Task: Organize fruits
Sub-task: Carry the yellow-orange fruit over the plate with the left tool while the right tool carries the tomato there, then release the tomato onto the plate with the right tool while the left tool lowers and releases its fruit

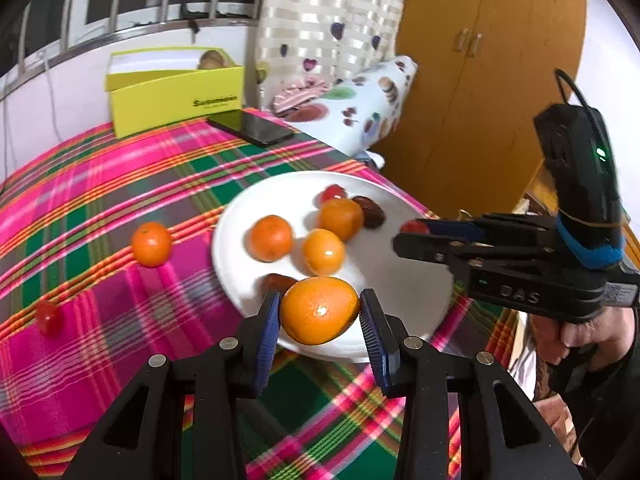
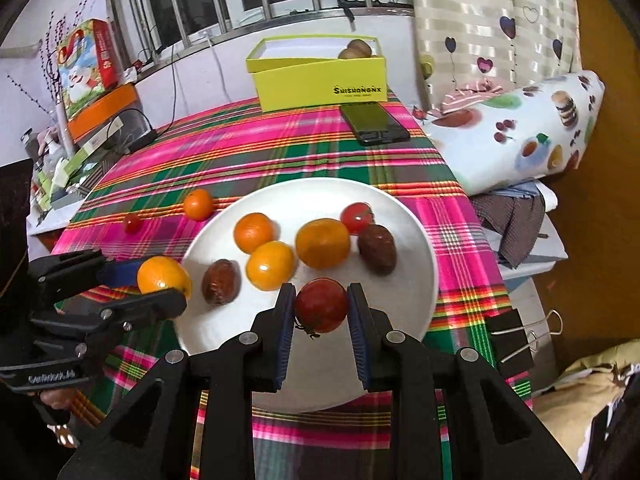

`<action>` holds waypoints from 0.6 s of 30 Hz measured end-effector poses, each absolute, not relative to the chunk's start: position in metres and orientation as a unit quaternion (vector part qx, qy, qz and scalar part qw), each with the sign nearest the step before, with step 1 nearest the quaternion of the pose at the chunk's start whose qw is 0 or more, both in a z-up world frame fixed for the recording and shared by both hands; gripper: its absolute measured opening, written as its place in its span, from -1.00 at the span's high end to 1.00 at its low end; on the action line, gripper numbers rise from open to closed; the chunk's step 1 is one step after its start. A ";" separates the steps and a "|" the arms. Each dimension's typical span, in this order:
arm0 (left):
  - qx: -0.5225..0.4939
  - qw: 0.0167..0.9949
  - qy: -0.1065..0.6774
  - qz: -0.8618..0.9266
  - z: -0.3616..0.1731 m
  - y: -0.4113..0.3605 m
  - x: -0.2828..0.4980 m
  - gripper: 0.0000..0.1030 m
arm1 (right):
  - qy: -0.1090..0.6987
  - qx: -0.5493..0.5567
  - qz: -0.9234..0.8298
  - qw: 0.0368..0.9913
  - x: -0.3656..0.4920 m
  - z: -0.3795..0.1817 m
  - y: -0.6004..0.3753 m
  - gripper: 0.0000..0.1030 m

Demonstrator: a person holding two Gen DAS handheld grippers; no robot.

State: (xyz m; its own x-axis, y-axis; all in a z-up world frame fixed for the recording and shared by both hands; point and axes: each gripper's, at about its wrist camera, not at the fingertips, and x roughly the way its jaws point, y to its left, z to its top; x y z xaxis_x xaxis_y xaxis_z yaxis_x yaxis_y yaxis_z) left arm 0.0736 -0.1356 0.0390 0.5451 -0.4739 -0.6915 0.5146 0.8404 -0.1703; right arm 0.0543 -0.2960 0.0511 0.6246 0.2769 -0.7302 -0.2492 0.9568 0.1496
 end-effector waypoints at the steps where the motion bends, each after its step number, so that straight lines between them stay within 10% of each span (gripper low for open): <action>1: 0.029 0.876 0.386 -0.288 0.038 -0.139 0.073 0.05 | 0.409 0.018 0.145 0.901 0.055 0.050 -0.298 0.47; 18: 0.050 0.855 0.413 -0.310 0.017 -0.171 0.087 0.05 | 0.431 0.019 0.131 0.892 0.077 0.029 -0.312 0.47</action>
State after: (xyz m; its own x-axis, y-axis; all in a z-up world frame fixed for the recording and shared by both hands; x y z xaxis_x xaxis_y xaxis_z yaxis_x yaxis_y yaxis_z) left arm 0.0868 -0.1710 0.0167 0.4675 -0.4887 -0.7366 0.5706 0.8033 -0.1707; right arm 0.0767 -0.3117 0.0290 0.5936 0.2500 -0.7650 -0.2177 0.9650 0.1464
